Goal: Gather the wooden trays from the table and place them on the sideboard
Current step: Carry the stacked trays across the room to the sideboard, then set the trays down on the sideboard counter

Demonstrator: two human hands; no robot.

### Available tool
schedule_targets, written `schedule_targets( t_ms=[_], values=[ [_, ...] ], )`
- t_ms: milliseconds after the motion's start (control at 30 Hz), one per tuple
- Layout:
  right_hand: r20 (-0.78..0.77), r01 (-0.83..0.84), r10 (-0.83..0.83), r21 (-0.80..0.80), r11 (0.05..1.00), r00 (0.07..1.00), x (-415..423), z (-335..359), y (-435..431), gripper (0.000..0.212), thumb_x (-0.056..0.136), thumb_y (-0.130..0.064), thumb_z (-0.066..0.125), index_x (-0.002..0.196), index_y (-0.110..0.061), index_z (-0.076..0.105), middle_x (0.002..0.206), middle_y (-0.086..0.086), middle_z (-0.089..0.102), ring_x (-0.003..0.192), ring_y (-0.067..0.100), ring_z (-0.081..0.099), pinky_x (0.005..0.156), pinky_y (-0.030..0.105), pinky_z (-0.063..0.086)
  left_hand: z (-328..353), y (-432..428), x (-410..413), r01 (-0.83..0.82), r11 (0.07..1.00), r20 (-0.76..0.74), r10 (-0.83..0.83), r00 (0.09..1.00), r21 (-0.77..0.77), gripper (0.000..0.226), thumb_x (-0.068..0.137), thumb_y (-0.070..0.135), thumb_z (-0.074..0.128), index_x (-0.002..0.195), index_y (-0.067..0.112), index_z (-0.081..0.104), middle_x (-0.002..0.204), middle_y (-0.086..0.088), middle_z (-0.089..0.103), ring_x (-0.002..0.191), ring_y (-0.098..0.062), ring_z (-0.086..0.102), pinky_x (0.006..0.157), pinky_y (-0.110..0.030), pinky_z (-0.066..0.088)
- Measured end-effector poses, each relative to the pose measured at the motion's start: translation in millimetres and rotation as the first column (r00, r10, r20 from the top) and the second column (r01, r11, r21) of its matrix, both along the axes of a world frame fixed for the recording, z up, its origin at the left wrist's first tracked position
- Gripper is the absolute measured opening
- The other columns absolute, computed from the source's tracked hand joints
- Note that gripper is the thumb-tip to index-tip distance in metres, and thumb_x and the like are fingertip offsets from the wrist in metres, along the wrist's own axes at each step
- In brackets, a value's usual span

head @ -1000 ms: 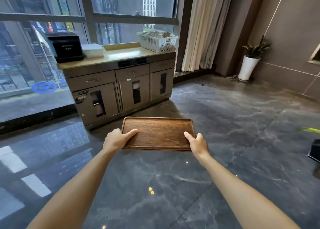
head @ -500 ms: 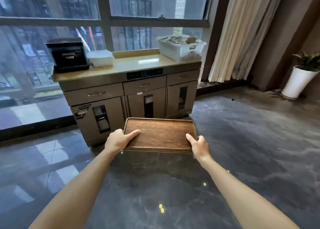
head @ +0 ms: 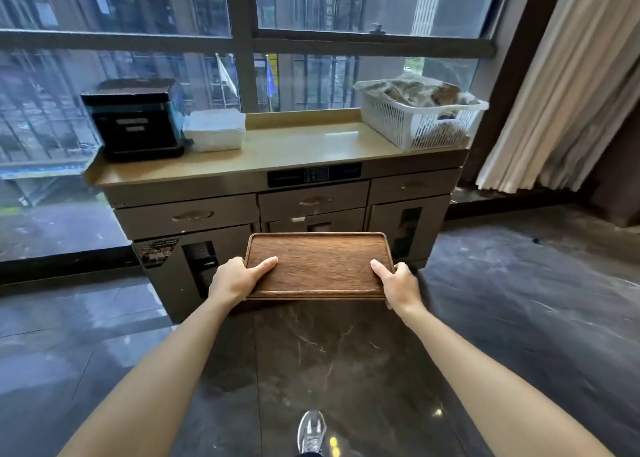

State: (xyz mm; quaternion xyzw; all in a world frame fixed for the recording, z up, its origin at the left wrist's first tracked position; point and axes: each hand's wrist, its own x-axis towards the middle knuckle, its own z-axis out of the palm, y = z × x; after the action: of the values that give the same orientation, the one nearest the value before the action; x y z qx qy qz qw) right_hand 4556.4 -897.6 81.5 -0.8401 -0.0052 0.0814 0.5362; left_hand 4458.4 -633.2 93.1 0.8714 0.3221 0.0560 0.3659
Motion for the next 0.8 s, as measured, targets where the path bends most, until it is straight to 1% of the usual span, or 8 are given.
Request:
schedule_targets(
  t_ms=[133, 167, 267, 367, 467, 567, 667, 800],
  values=[
    [-0.015, -0.016, 0.016, -0.007, 1.0, 1.0, 107, -11, 51, 0.057, 0.086, -0.049, 0.053, 0.117, -0.002, 0.048, 0.111, 0.016, 0.06, 0.098, 0.034, 0.06, 0.068, 0.036, 0.048, -12, 49, 101, -0.029, 1.0, -0.001, 0.029, 1.0, 0.004, 0.067, 0.072, 0.072, 0.053, 0.088, 0.007, 0.059, 0.094, -0.01, 0.066, 0.086, -0.027, 0.059, 0.077, -0.038, 0.048],
    [-0.019, -0.019, 0.019, -0.007, 1.0, 1.0, 135, -11, 67, 0.056, 0.086, -0.049, 0.053, 0.117, -0.002, 0.048, 0.111, 0.016, 0.06, 0.098, 0.035, 0.06, 0.069, 0.037, 0.048, -11, 64, 128, -0.039, 0.999, -0.003, 0.039, 0.999, 0.007, 0.068, 0.072, 0.072, 0.053, 0.089, 0.006, 0.06, 0.096, -0.01, 0.066, 0.089, -0.029, 0.06, 0.08, -0.039, 0.049],
    [-0.017, -0.039, 0.039, 0.007, 0.999, 0.999, 213, -2, 111, 0.056, 0.086, -0.048, 0.053, 0.115, 0.0, 0.05, 0.112, 0.017, 0.061, 0.094, 0.033, 0.06, 0.062, 0.033, 0.045, -4, 108, 205, -0.061, 0.998, -0.012, 0.061, 0.998, 0.004, 0.07, 0.072, 0.071, 0.053, 0.094, 0.005, 0.061, 0.103, -0.013, 0.067, 0.097, -0.032, 0.06, 0.087, -0.04, 0.049],
    [-0.007, -0.033, 0.033, 0.007, 0.999, 0.999, 282, 12, 146, 0.059, 0.085, -0.049, 0.053, 0.118, 0.0, 0.048, 0.112, 0.016, 0.059, 0.099, 0.034, 0.059, 0.071, 0.039, 0.046, 9, 143, 272, -0.067, 0.998, 0.011, 0.067, 0.998, -0.014, 0.073, 0.072, 0.071, 0.054, 0.101, 0.004, 0.062, 0.107, -0.015, 0.066, 0.101, -0.034, 0.059, 0.086, -0.039, 0.047],
    [0.022, -0.053, 0.053, -0.008, 0.999, 0.998, 344, 21, 171, 0.063, 0.085, -0.051, 0.053, 0.122, 0.0, 0.046, 0.114, 0.018, 0.059, 0.092, 0.03, 0.058, 0.061, 0.032, 0.043, 18, 168, 328, -0.067, 0.998, 0.031, 0.067, 0.997, -0.018, 0.076, 0.071, 0.072, 0.053, 0.101, 0.003, 0.062, 0.107, -0.014, 0.066, 0.101, -0.033, 0.059, 0.083, -0.038, 0.045],
    [0.035, -0.087, 0.087, -0.009, 0.996, 0.996, 404, 23, 196, 0.068, 0.085, -0.052, 0.052, 0.126, 0.001, 0.044, 0.119, 0.02, 0.058, 0.09, 0.027, 0.053, 0.056, 0.025, 0.037, 20, 190, 378, -0.093, 0.995, 0.058, 0.096, 0.994, -0.042, 0.076, 0.069, 0.075, 0.053, 0.096, 0.004, 0.064, 0.098, -0.011, 0.067, 0.092, -0.031, 0.061, 0.08, -0.039, 0.048],
    [0.009, -0.12, 0.12, 0.004, 0.993, 0.993, 459, 21, 223, 0.066, 0.084, -0.052, 0.053, 0.123, 0.0, 0.045, 0.109, 0.016, 0.058, 0.086, 0.026, 0.053, 0.059, 0.029, 0.04, 14, 210, 422, -0.14, 0.989, 0.068, 0.143, 0.987, -0.045, 0.074, 0.069, 0.073, 0.055, 0.091, 0.003, 0.062, 0.09, -0.01, 0.066, 0.087, -0.031, 0.06, 0.079, -0.04, 0.049],
    [-0.008, -0.169, 0.169, 0.02, 0.985, 0.986, 537, 12, 261, 0.048, 0.084, -0.049, 0.055, 0.101, -0.005, 0.048, 0.088, 0.008, 0.055, 0.061, 0.018, 0.047, 0.052, 0.027, 0.037, 4, 237, 487, -0.21, 0.976, 0.053, 0.213, 0.976, -0.058, 0.07, 0.069, 0.072, 0.056, 0.089, 0.004, 0.06, 0.086, -0.006, 0.062, 0.086, -0.029, 0.057, 0.072, -0.035, 0.042]
  ],
)
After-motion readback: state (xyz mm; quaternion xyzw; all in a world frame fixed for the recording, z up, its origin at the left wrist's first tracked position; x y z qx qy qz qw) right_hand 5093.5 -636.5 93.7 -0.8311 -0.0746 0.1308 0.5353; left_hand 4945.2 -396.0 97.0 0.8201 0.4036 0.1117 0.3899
